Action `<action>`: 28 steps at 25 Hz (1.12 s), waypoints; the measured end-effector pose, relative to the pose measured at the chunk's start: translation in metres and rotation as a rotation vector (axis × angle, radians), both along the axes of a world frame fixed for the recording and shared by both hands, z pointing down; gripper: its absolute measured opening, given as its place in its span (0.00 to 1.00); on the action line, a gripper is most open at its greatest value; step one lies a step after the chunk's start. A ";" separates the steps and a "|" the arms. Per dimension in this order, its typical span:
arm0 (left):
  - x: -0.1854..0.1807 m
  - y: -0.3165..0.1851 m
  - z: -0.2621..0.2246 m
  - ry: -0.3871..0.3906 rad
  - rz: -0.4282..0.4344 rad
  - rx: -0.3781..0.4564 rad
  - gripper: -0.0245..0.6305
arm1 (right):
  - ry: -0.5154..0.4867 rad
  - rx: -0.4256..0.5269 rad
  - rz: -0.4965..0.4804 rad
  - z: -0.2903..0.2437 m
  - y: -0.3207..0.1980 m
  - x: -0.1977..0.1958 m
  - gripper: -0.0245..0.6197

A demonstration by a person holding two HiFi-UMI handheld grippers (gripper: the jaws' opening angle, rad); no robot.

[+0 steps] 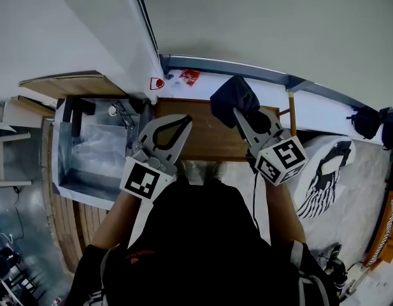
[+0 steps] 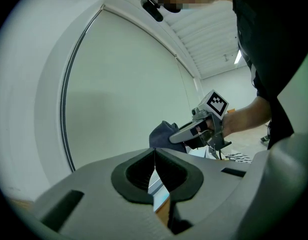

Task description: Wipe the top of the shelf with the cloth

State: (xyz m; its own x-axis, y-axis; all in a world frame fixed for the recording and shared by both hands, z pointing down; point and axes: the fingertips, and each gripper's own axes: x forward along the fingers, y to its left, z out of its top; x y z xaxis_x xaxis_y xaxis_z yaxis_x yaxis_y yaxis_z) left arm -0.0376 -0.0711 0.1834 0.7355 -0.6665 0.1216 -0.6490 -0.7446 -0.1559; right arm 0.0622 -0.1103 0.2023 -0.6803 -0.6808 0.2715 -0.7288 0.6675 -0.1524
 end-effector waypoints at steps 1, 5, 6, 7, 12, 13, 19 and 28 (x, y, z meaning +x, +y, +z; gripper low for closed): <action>-0.001 -0.001 0.001 0.004 -0.005 -0.006 0.07 | 0.000 -0.003 -0.002 0.000 0.000 0.000 0.11; 0.001 -0.005 0.003 0.005 -0.010 -0.017 0.07 | 0.003 -0.008 -0.004 0.000 -0.001 0.003 0.11; 0.002 -0.006 0.002 0.004 -0.009 -0.013 0.07 | 0.004 -0.009 -0.005 0.000 -0.001 0.003 0.11; 0.003 -0.007 0.001 0.004 -0.008 -0.009 0.07 | 0.005 -0.010 -0.007 0.000 -0.002 0.003 0.11; 0.008 -0.011 -0.002 0.000 -0.002 -0.001 0.07 | 0.010 -0.015 -0.022 0.002 -0.004 0.001 0.11; 0.008 -0.011 -0.002 0.001 -0.001 0.000 0.07 | 0.011 -0.013 -0.024 0.001 -0.004 0.001 0.11; 0.013 -0.013 0.001 0.004 0.003 -0.012 0.07 | 0.011 -0.014 -0.025 0.001 -0.005 0.005 0.11; 0.020 -0.012 0.004 -0.007 0.018 -0.014 0.07 | 0.003 -0.013 -0.037 -0.001 -0.004 0.005 0.11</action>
State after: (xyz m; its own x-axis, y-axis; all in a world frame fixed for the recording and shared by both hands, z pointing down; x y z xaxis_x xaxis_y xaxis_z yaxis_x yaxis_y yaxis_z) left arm -0.0172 -0.0829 0.1874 0.7467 -0.6510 0.1366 -0.6340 -0.7587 -0.1499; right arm 0.0674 -0.1148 0.2017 -0.7041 -0.6519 0.2817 -0.7043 0.6919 -0.1591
